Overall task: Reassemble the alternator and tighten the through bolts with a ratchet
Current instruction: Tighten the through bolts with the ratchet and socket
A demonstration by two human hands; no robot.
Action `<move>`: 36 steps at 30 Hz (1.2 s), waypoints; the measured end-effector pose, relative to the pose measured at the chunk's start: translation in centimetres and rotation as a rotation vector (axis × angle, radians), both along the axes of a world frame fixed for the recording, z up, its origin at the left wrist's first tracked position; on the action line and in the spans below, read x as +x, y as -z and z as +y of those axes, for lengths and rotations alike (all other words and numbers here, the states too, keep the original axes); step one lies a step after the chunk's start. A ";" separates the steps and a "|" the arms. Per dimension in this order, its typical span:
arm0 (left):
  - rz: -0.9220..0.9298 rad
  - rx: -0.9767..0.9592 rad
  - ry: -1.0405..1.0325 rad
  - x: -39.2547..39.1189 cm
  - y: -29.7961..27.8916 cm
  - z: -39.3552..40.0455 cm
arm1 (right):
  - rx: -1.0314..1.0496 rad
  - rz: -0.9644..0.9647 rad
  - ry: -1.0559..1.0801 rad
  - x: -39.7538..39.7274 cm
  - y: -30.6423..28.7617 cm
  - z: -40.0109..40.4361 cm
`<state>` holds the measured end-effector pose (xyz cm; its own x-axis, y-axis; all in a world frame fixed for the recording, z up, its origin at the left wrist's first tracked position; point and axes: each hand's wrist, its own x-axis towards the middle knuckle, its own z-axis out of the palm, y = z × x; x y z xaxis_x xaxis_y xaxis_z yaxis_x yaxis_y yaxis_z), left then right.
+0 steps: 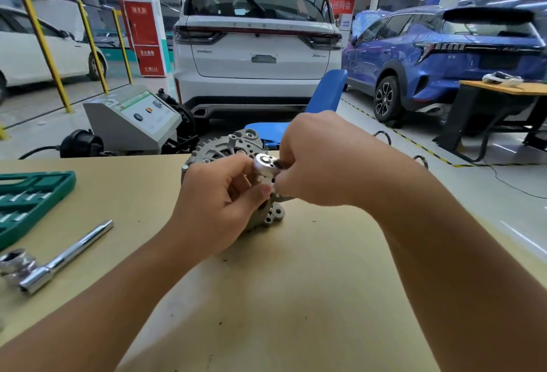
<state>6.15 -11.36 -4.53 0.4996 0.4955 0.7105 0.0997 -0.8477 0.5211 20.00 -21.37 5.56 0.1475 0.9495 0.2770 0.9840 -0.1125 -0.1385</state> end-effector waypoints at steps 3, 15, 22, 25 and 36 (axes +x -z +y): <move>-0.033 0.023 -0.025 0.2 0.0 -0.3 | -0.155 0.048 -0.024 -0.3 -0.5 -0.6; -0.073 -0.019 -0.041 0.5 0.5 -0.1 | -0.160 0.027 -0.028 0.0 -0.7 -0.7; -0.012 -0.001 -0.013 -0.1 0.1 0.2 | -0.015 0.020 -0.003 0.3 0.0 0.1; -0.021 0.006 -0.054 0.2 0.3 0.0 | -0.140 0.081 -0.019 0.0 -0.5 -0.4; -0.020 -0.042 -0.023 0.3 0.5 0.2 | -0.146 0.078 -0.031 -0.1 -0.2 -0.1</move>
<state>6.42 -11.15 -5.04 0.4733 0.5367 0.6985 0.1082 -0.8224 0.5586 19.92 -21.44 5.81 0.1330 0.9833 0.1243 0.9742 -0.1066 -0.1991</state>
